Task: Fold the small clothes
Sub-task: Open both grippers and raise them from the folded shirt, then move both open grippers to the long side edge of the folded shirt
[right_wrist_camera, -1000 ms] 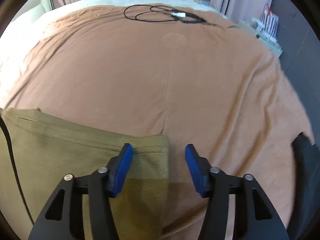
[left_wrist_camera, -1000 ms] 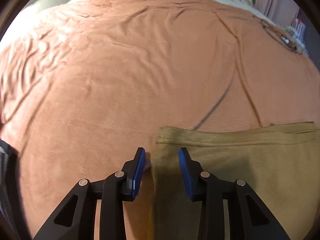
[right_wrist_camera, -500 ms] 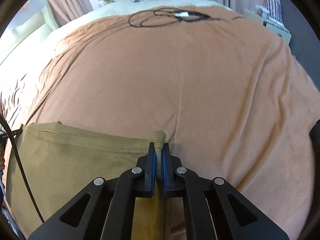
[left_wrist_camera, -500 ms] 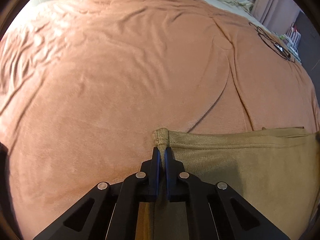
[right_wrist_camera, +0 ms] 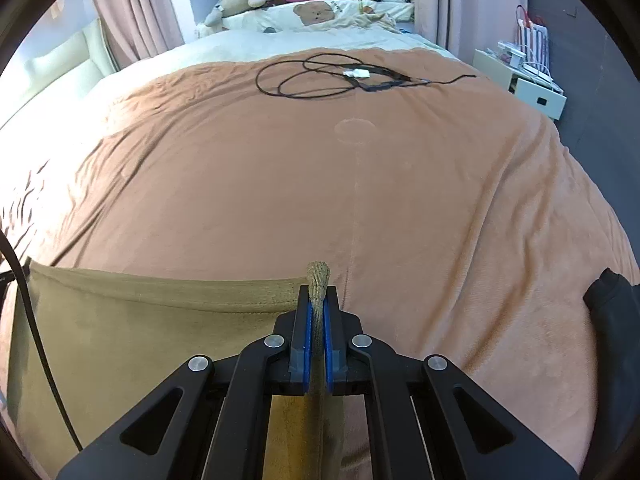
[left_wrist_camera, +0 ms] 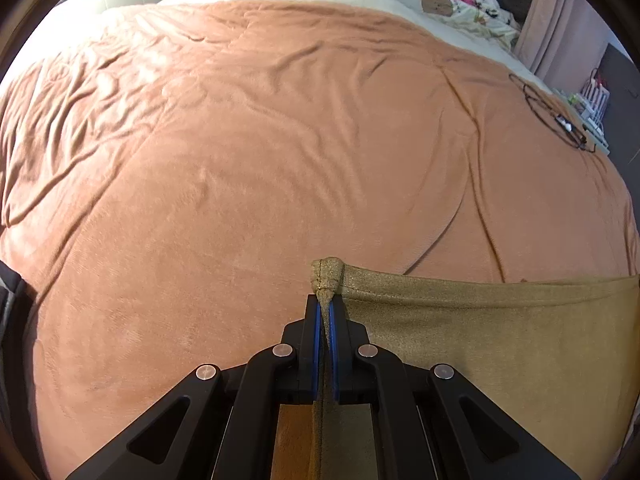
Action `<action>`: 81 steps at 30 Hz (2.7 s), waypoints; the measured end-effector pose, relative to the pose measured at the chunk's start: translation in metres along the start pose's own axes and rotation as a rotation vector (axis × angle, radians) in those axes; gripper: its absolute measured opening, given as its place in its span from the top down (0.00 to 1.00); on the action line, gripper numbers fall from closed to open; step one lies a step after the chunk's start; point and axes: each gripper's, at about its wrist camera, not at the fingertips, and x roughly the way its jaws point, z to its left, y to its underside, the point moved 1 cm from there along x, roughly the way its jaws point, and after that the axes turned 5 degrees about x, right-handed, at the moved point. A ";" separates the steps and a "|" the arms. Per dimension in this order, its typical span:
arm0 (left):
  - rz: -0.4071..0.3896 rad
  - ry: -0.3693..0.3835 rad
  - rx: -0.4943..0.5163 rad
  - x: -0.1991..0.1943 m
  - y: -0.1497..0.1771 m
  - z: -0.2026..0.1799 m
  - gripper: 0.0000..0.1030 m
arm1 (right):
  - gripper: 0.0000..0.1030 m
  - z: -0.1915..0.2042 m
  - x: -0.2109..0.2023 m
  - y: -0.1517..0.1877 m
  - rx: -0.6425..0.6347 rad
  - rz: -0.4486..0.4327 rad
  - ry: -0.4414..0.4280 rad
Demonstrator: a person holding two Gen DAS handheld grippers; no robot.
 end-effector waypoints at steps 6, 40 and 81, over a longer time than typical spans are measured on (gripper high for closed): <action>0.048 -0.005 -0.009 0.013 0.002 -0.002 0.91 | 0.96 -0.009 0.027 0.002 0.096 0.060 -0.026; -0.046 0.135 -0.007 -0.129 0.125 -0.006 0.37 | 0.21 -0.067 -0.128 0.084 0.127 0.007 -0.310; -0.002 0.179 -0.240 -0.126 0.272 0.035 0.64 | 0.51 -0.085 -0.152 0.202 0.360 0.106 -0.096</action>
